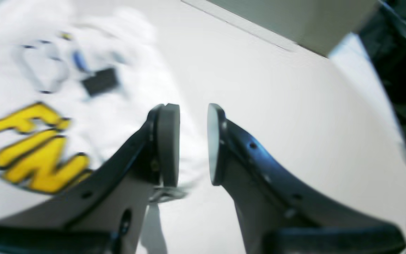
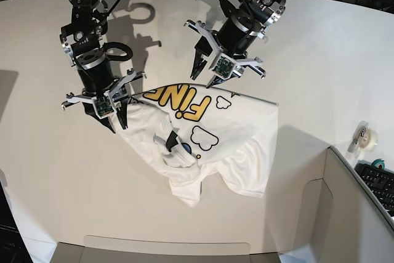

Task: Layout the t-shirt on the table in an organized manner, then fold the t-shirt properly
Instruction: 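Move both grippers down toward the crumpled white t-shirt, then grasp the shirt fabric with both grippers near the printed lettering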

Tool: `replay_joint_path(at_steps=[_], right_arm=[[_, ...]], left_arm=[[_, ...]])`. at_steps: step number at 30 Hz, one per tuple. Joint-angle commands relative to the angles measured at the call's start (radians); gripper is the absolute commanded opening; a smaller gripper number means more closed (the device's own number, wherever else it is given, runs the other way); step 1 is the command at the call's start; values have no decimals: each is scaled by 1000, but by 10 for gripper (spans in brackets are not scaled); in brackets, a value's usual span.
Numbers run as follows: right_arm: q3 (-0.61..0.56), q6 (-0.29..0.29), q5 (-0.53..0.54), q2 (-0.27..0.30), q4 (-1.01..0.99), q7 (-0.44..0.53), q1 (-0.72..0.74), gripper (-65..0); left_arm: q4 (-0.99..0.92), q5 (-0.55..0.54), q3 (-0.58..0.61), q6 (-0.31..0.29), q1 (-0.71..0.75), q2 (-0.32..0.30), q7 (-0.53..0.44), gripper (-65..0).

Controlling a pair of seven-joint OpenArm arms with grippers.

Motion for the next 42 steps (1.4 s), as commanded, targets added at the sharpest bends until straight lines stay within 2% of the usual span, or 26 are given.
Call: replay_joint_path(at_steps=[1,5,8,11,14,21,27,34,42], right_arm=[[3,12,1,7,-1,21,12,-508],[1,12,0,8,-59,21,12,-496],[1,12,1,8,-84,21,12,-421],[1,15,1,8,-84,21,12,-314],[1,17,-2,30,-93,21,23,-263],[-62,21,1,117,-211,21,137,-267],[-140,96,1,120,-283,21,192,-267],[-169,104,1,123,-322,21,177,-267],[-175,103,1,120,-432,29,235,-267]], left_arm=[[17,0,-4,5,-6,1,-27,-453],[17,0,-4,5,-6,1,-23,-452],[15,0,-38,5,-6,1,-25,-452],[15,0,-68,5,0,1,-27,-451],[15,0,-71,5,0,1,-27,-451],[15,0,-68,5,0,3,-27,-451],[15,0,-68,5,1,3,-28,-451],[15,0,-71,5,1,3,-28,-451],[15,0,-68,5,1,3,-28,-451]])
